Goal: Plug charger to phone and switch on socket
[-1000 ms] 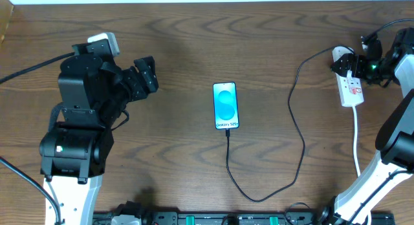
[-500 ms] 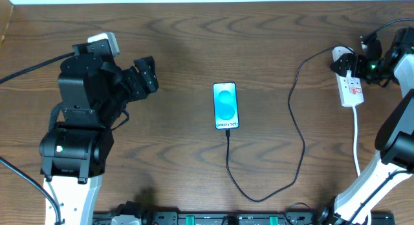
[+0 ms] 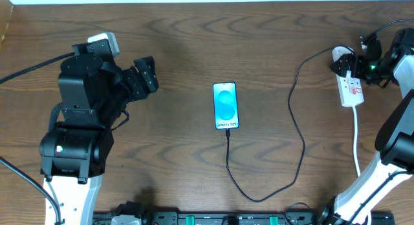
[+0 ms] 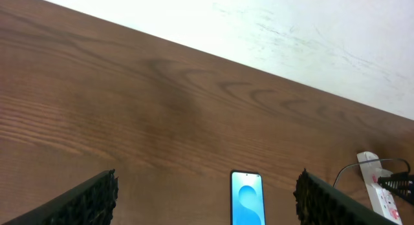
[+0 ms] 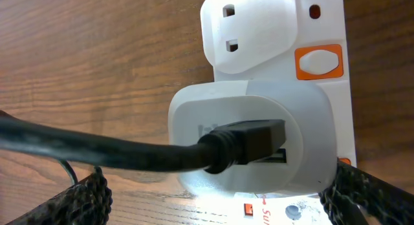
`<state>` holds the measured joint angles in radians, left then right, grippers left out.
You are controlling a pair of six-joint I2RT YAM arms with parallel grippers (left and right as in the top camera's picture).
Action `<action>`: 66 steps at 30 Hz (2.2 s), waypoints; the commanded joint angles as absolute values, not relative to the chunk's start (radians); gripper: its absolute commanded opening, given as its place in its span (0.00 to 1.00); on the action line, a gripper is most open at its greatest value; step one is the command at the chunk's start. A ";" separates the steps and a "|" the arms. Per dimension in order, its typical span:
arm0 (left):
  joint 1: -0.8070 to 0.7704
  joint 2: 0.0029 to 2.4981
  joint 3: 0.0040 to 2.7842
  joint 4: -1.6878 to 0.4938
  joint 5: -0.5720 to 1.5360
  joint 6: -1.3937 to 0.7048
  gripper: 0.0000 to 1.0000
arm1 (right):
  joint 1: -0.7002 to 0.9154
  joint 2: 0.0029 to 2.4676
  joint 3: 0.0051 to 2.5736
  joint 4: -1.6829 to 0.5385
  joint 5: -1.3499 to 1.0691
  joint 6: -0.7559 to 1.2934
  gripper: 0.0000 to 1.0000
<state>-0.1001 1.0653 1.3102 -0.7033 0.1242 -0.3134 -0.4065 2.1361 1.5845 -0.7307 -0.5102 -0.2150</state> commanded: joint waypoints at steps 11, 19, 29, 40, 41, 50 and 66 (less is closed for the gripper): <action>-0.099 1.066 1.318 -0.704 0.111 -0.300 0.87 | -0.352 2.163 1.480 -0.738 -0.628 -0.171 0.99; -0.099 1.066 1.318 -0.704 0.111 -0.300 0.87 | -0.355 2.162 1.471 -0.729 -0.624 -0.168 0.99; -0.099 1.066 1.318 -0.704 0.111 -0.300 0.87 | -0.400 2.135 1.547 -0.857 -0.459 -0.142 0.99; -0.099 1.066 1.318 -0.704 0.111 -0.300 0.87 | -0.412 1.960 1.601 -0.944 -0.307 -0.074 0.99; -0.099 1.066 1.318 -0.704 0.111 -0.300 0.87 | -0.412 1.937 1.601 -0.948 -0.301 -0.070 0.99; -0.099 1.066 1.318 -0.704 0.111 -0.300 0.87 | -0.411 1.636 1.601 -0.966 -0.239 0.007 0.99; -0.099 1.066 1.318 -0.704 0.111 -0.300 0.87 | -0.412 1.478 1.600 -0.939 -0.276 -0.001 0.99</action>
<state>-0.1001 1.0660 1.3102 -0.7033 0.1242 -0.3130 -0.4076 1.4811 1.5894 -0.9409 -0.2756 -0.0090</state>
